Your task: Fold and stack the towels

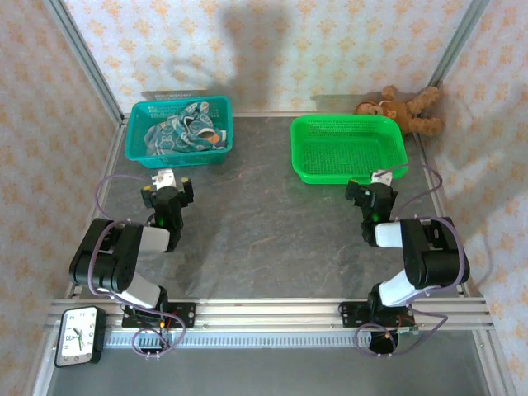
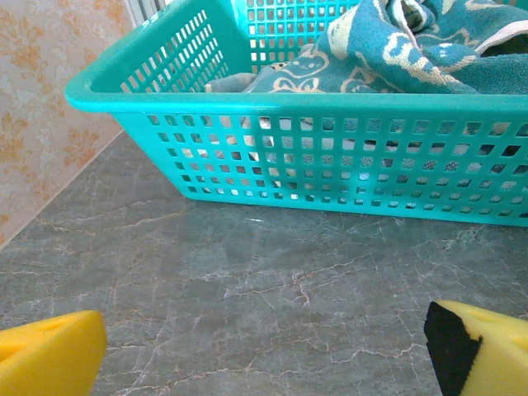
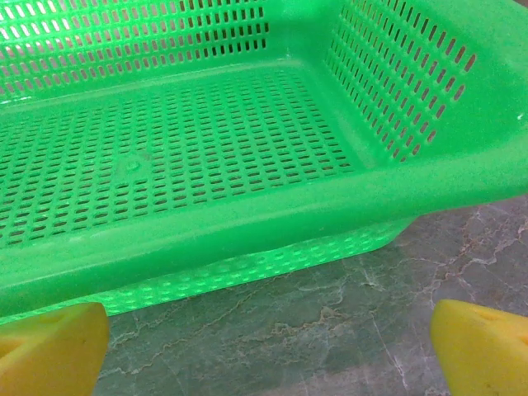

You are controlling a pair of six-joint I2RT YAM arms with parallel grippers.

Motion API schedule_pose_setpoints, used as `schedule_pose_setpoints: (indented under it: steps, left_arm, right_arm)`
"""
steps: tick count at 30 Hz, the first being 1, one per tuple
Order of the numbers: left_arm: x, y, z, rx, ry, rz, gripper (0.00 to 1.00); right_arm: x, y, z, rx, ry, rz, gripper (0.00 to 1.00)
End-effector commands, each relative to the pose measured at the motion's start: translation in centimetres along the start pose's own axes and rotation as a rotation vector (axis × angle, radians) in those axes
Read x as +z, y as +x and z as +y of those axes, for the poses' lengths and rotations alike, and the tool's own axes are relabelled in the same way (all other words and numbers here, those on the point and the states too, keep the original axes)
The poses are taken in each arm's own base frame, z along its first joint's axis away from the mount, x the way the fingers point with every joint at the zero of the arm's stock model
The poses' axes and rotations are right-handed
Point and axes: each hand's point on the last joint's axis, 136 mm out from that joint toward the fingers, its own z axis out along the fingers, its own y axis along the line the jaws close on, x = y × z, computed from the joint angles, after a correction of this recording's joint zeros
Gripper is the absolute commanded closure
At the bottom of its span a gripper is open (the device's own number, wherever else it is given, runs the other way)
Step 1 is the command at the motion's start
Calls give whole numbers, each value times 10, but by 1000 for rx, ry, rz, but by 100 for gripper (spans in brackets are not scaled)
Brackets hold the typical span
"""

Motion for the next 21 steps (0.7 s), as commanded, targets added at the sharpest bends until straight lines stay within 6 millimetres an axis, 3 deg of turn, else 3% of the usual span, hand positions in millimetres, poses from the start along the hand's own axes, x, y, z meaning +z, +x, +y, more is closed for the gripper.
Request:
schedule_pose_setpoints:
  steps: [1,21]
  left_arm:
    - [3,-5,5,-13,-36,-10,0]
    - [3,-5,5,-15,-36,-4,0]
  right_arm:
    - [2,-14,-3,21,22,-33,1]
    - [2,-14,-4,22,23,-32,1]
